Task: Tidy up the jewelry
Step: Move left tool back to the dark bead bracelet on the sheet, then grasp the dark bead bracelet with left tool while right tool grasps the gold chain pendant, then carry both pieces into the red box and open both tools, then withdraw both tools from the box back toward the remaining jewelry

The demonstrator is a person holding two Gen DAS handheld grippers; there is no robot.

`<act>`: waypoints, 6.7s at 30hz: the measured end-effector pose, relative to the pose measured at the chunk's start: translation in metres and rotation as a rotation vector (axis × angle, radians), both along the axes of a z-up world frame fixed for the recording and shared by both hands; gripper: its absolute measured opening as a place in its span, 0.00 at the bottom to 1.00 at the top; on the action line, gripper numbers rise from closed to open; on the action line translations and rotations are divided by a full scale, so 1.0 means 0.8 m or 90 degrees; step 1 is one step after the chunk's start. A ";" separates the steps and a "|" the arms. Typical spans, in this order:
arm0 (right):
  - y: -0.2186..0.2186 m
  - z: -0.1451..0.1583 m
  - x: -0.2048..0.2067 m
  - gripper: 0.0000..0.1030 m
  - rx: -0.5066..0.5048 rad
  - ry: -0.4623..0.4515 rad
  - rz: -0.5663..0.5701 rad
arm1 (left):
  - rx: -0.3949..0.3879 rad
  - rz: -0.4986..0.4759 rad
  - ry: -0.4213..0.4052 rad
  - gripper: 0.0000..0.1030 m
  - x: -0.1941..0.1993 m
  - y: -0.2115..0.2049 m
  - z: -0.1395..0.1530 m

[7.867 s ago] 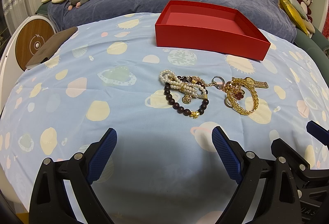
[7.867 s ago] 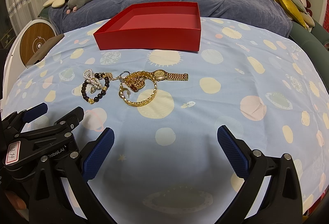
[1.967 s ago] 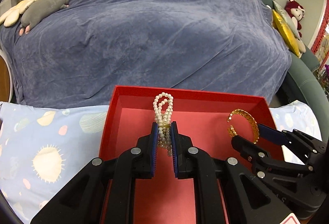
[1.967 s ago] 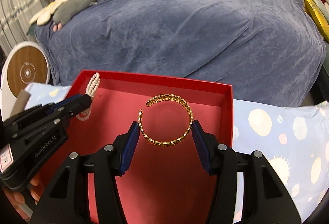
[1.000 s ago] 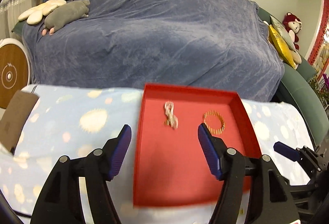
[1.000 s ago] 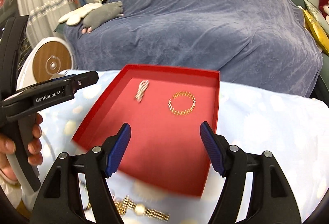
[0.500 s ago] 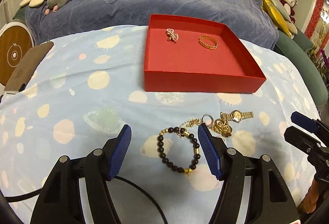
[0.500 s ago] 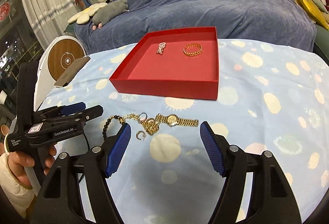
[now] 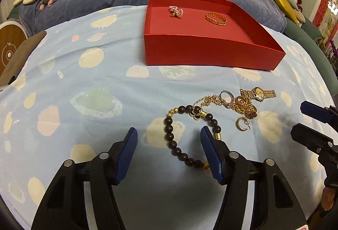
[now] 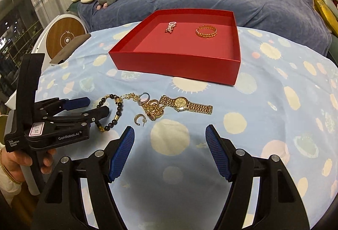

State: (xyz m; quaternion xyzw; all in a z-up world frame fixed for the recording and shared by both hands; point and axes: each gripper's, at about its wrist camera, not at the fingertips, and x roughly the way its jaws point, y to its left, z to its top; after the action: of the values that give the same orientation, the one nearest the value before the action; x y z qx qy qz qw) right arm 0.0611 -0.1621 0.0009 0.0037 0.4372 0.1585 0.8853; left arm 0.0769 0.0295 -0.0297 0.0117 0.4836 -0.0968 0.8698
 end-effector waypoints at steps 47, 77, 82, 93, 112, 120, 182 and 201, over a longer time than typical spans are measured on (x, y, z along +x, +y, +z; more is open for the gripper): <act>0.131 -0.048 0.047 0.33 -0.008 0.010 0.151 | -0.137 -0.052 -0.115 0.05 -0.039 0.038 0.108; 0.043 0.094 0.048 0.01 0.161 -0.160 0.082 | -0.113 0.028 -0.082 0.06 -0.014 0.073 0.081; 0.025 0.099 0.055 0.01 0.161 -0.166 0.046 | -0.122 0.024 -0.101 0.06 -0.005 0.061 0.095; -0.005 0.109 0.062 0.01 0.157 -0.176 -0.007 | -0.152 0.011 -0.134 0.06 0.025 0.019 0.125; -0.046 0.099 0.164 0.01 0.130 -0.146 -0.078 | -0.124 0.008 -0.157 0.06 0.153 -0.024 0.142; -0.044 0.078 0.203 0.01 0.100 -0.126 -0.086 | -0.134 0.024 -0.138 0.06 0.201 -0.022 0.114; -0.055 0.025 0.018 0.38 0.035 -0.045 -0.045 | -0.029 0.013 -0.058 0.65 0.020 -0.010 0.057; -0.002 -0.037 0.052 0.39 -0.071 -0.043 0.101 | -0.054 0.018 -0.008 0.65 0.030 0.016 0.034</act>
State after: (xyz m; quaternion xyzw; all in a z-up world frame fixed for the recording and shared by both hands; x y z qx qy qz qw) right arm 0.1026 -0.1636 -0.0290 -0.0855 0.4144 0.2039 0.8828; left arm 0.1011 0.0422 -0.0028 -0.0314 0.4737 -0.1050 0.8738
